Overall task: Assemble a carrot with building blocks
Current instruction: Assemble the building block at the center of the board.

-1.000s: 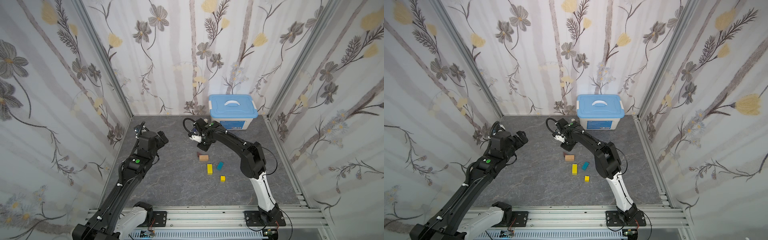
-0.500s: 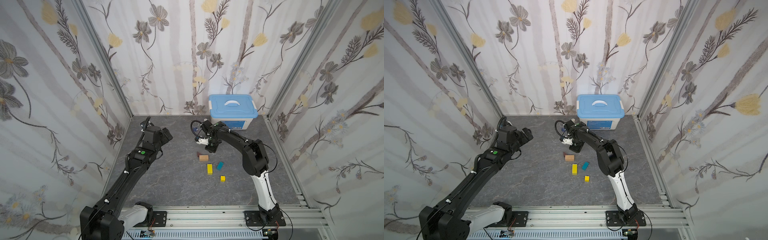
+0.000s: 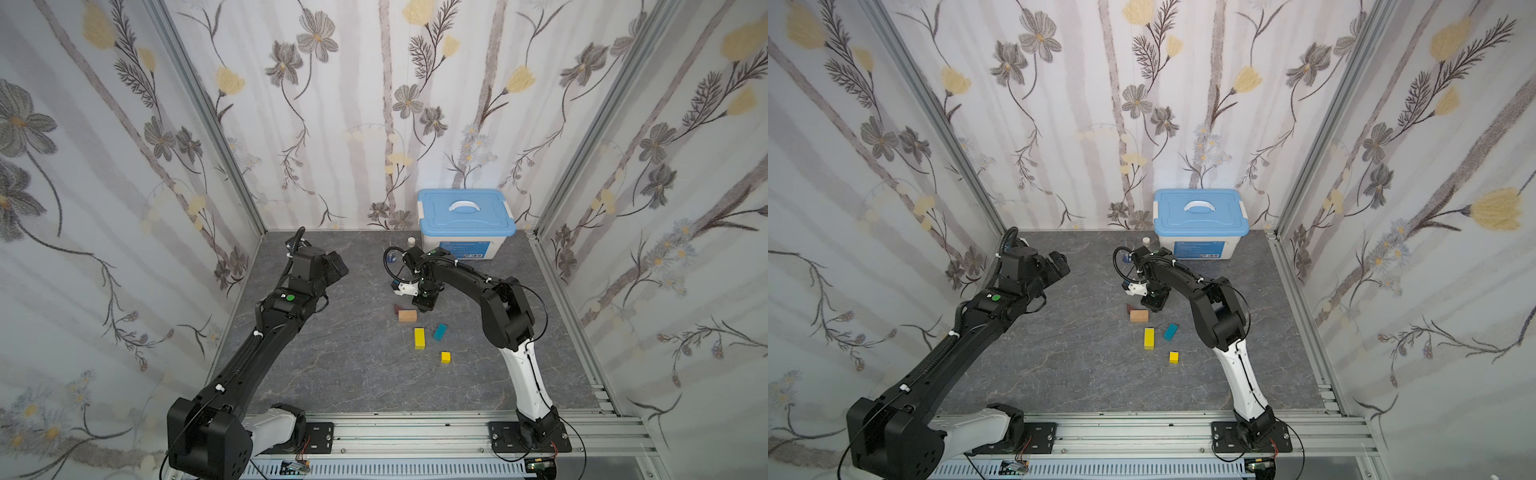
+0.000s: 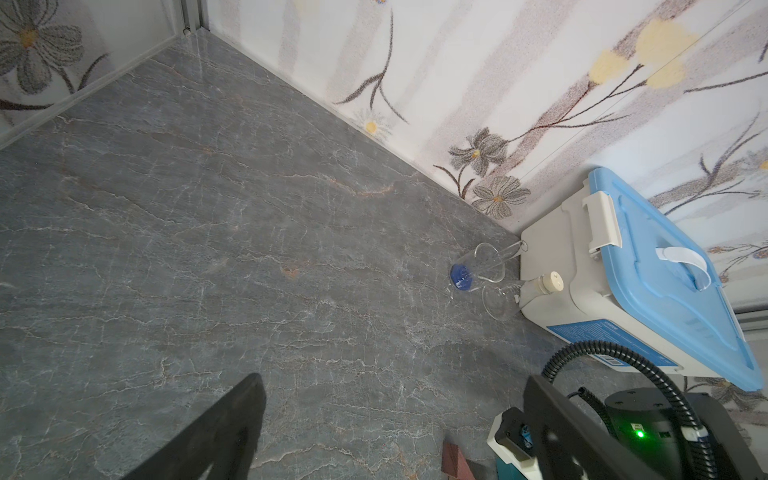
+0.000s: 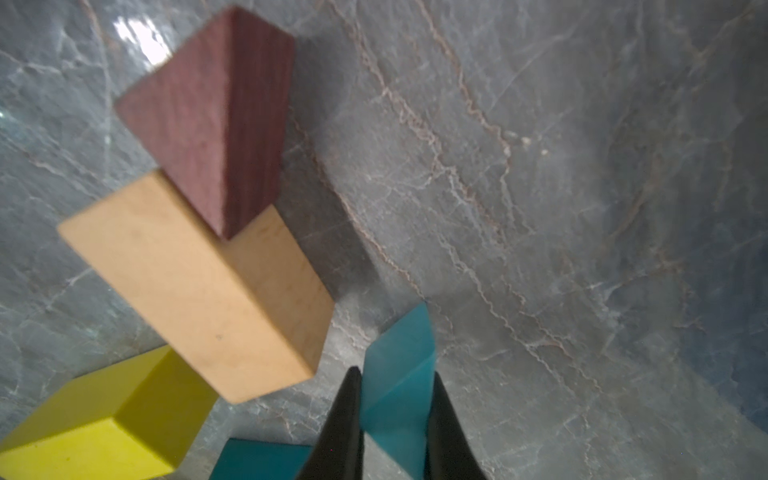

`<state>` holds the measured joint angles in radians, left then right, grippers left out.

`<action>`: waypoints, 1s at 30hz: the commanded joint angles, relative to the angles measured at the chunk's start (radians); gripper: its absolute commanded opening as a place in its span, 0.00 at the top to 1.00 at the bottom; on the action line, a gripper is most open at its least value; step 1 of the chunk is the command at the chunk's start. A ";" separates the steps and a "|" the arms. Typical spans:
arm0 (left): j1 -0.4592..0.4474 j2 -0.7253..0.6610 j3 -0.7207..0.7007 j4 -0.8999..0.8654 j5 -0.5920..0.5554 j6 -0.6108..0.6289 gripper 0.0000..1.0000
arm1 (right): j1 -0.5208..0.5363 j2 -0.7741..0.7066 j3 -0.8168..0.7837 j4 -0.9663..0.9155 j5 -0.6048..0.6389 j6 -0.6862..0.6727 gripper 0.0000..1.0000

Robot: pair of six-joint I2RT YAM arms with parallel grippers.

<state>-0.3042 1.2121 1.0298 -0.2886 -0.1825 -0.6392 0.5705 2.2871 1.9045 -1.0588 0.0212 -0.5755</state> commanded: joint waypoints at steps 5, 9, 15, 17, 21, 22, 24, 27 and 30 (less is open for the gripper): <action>-0.002 0.007 -0.001 0.029 -0.014 -0.011 0.00 | -0.003 0.018 0.002 -0.015 -0.041 -0.007 0.80; -0.001 0.004 -0.009 0.025 -0.018 -0.014 0.00 | -0.007 0.020 0.005 -0.015 -0.038 -0.001 0.74; -0.001 0.001 -0.014 0.020 -0.025 -0.012 0.00 | -0.008 0.022 0.015 -0.015 -0.039 0.015 0.65; -0.001 0.001 -0.014 0.017 -0.025 -0.010 0.00 | -0.008 0.025 0.025 -0.016 -0.040 0.023 0.61; -0.001 0.001 -0.014 0.013 -0.028 -0.007 0.00 | -0.009 0.014 0.031 -0.014 -0.058 0.036 0.53; -0.001 0.001 -0.013 0.012 -0.029 -0.005 0.00 | -0.008 0.013 0.035 -0.014 -0.061 0.039 0.53; -0.001 0.000 -0.014 0.012 -0.031 -0.004 0.00 | -0.008 0.010 0.041 -0.016 -0.060 0.044 0.52; -0.002 0.000 -0.014 0.012 -0.030 -0.004 0.00 | -0.009 0.005 0.050 -0.016 -0.063 0.050 0.49; -0.001 -0.003 -0.014 0.011 -0.027 -0.001 0.00 | -0.010 -0.007 0.055 -0.016 -0.070 0.060 0.48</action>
<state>-0.3061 1.2160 1.0164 -0.2886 -0.1947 -0.6430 0.5625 2.2997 1.9499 -1.0588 -0.0166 -0.5289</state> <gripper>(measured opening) 0.997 0.520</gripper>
